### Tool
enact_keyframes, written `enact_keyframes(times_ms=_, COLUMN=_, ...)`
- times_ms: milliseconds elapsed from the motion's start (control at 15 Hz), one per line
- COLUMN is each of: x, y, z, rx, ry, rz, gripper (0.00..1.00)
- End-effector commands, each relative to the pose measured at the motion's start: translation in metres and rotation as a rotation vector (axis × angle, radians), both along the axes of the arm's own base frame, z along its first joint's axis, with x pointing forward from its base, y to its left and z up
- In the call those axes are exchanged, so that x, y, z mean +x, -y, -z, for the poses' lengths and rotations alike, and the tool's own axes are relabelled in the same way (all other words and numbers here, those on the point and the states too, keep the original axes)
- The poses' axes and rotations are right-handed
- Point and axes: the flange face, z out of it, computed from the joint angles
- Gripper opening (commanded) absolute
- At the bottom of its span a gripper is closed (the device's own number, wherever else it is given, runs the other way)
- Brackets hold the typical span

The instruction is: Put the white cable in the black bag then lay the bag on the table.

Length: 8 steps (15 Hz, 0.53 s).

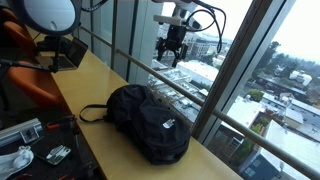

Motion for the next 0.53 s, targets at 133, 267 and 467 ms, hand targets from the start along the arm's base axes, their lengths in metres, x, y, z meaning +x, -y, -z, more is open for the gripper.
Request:
enact_keyframes(times_ms=133, x=0.003, y=-0.030, z=-0.008, rx=0.061, ry=0.047, rz=-0.056, gripper=1.00)
enact_keyframes(times_ms=267, x=0.003, y=-0.027, z=-0.004, rx=0.032, ry=0.035, rz=-0.042, gripper=1.00)
enact_keyframes(times_ms=467, x=0.005, y=-0.037, z=-0.005, rx=0.047, ry=0.052, rz=-0.059, gripper=1.00)
